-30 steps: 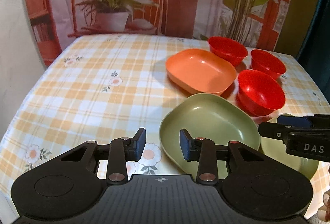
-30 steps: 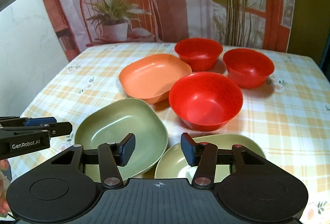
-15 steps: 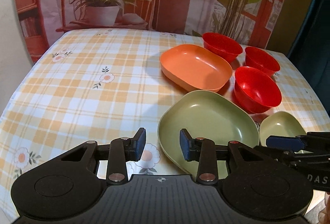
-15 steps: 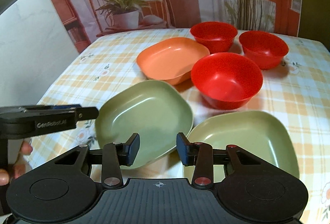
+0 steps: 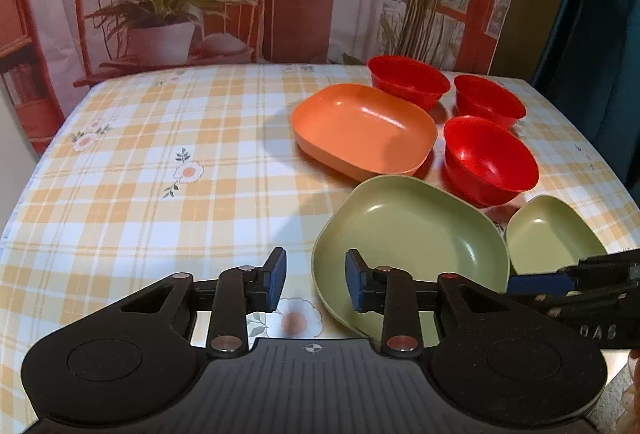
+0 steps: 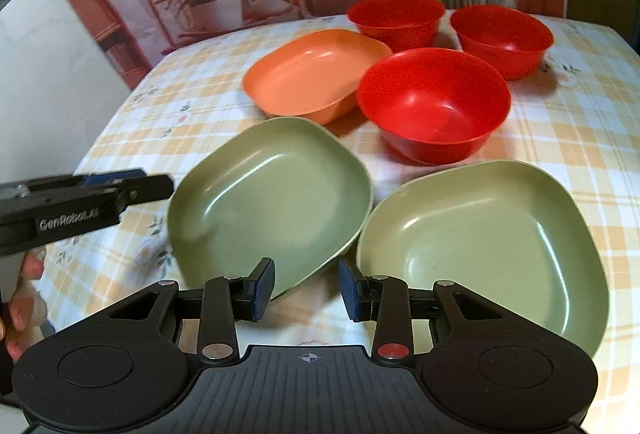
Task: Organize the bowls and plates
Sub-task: 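Move the left tool to the green plate rim and close on it, then lift the green plate with the left tool toward the orange plate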
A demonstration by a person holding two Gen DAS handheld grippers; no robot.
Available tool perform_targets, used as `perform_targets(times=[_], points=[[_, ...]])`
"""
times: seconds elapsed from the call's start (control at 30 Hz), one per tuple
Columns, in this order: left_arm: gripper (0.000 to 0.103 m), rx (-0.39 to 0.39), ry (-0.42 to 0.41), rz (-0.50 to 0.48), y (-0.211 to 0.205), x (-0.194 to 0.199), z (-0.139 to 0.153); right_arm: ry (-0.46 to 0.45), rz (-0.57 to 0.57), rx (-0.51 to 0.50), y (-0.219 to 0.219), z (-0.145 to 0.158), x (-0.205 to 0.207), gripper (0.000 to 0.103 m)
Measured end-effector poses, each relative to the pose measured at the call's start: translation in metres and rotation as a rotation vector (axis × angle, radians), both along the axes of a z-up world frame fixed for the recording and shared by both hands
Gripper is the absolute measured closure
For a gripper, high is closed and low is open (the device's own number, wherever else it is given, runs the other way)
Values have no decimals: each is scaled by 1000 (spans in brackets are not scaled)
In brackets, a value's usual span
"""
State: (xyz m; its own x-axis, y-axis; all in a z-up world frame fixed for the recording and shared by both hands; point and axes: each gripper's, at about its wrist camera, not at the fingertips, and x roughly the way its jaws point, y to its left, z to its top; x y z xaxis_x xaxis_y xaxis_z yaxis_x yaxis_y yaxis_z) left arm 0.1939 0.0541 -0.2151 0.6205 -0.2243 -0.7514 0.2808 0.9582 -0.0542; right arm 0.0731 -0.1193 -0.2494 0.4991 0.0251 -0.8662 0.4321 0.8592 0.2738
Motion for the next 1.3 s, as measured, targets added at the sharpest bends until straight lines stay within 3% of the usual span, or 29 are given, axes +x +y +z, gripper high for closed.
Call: perform_targets(times=[0.1,0.4,0.63,1.3], points=[[79,-21,30,1,4,5,-6,3,-20,4,-5,-2,3,76],[90,-35,50,-6,4,11,-14,19,-32,-26,-11,-8,16,79],[92,-35,64,-4,3,13,-20,25,-35,-50,-18,-11,26,87],[94,-41,87,9,3,19,-26,14,-8,-111,-43,-21,50,88]])
